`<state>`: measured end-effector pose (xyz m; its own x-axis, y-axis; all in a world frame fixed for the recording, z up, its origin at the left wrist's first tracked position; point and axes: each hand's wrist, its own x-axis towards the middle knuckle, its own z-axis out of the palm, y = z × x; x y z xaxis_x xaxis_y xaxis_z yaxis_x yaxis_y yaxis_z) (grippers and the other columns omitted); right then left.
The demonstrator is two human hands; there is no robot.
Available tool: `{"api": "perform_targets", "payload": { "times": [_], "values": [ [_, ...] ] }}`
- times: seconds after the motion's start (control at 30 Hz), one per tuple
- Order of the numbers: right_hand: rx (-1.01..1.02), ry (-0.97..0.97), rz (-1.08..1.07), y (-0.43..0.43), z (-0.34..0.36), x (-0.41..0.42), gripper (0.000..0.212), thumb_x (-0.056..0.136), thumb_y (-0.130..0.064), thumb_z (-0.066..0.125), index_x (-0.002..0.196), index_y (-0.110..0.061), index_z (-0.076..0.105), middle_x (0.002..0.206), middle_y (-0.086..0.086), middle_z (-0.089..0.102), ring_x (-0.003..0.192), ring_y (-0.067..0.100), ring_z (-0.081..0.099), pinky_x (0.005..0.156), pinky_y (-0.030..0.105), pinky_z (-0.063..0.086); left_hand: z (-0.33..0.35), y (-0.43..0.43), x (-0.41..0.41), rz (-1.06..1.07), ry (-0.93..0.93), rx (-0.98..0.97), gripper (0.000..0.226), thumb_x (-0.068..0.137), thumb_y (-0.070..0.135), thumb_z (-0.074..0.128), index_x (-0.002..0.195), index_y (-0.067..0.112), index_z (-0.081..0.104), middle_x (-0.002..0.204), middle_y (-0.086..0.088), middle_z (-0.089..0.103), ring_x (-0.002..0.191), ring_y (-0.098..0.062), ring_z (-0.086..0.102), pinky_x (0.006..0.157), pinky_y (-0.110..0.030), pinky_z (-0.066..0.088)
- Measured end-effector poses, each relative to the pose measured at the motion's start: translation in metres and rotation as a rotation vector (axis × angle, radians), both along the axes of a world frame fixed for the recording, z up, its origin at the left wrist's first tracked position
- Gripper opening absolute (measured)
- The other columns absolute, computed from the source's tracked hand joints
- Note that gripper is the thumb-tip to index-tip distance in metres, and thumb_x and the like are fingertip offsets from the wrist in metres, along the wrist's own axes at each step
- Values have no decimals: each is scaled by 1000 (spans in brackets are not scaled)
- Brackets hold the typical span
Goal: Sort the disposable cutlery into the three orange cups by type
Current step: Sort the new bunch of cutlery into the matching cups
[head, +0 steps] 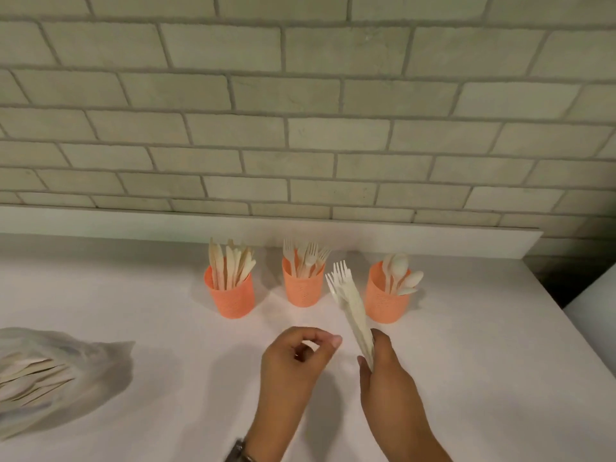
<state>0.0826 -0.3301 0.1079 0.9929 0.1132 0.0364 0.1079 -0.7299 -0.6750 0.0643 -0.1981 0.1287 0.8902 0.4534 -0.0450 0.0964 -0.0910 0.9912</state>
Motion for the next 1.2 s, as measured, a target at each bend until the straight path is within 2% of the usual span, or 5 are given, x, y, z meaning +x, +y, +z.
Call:
{"api": "perform_targets", "payload": {
  "times": [0.27, 0.47, 0.6, 0.8, 1.2],
  "values": [
    [-198, -86, 71, 4, 17, -5, 46, 100, -27, 27, 145, -24, 15, 132, -5, 43, 94, 11, 58, 70, 18, 39, -4, -43, -8, 41, 52, -315, 11, 69, 9, 79, 76, 14, 73, 72, -6, 74, 70, -28, 70, 74, -35, 59],
    [-358, -259, 58, 12, 5, -2, 86, 45, -8, 90, 119, -9, 47, 73, 0, 63, 31, 15, 50, 38, 9, 0, 2, -41, -7, 38, 16, -359, 17, 75, 3, 72, 90, 11, 75, 77, -3, 76, 74, -18, 73, 71, -26, 59],
    [-302, -283, 38, 13, -1, -4, 91, 44, -1, 89, 124, -5, 45, 72, 2, 60, 30, 15, 46, 32, 12, 16, 12, -40, -9, 24, -17, -377, 21, 78, -1, 68, 78, 18, 76, 75, -4, 76, 73, -18, 73, 66, -20, 57],
    [-3, -151, 92, 9, 2, -6, 64, 92, -8, 48, 147, -22, 18, 115, -3, 51, 82, 13, 61, 64, 20, 47, 16, -39, -9, -61, -45, -281, 27, 81, 3, 66, 68, 24, 77, 76, -5, 76, 78, -24, 73, 76, -28, 58],
    [319, -25, 171, 6, 7, -4, 60, 89, -9, 45, 138, -38, 27, 121, -16, 56, 105, 3, 60, 85, 19, 51, 9, -41, -10, -111, -49, -115, 8, 87, 12, 61, 85, 20, 61, 74, -1, 75, 75, -20, 70, 79, -30, 55]
  ]
}}
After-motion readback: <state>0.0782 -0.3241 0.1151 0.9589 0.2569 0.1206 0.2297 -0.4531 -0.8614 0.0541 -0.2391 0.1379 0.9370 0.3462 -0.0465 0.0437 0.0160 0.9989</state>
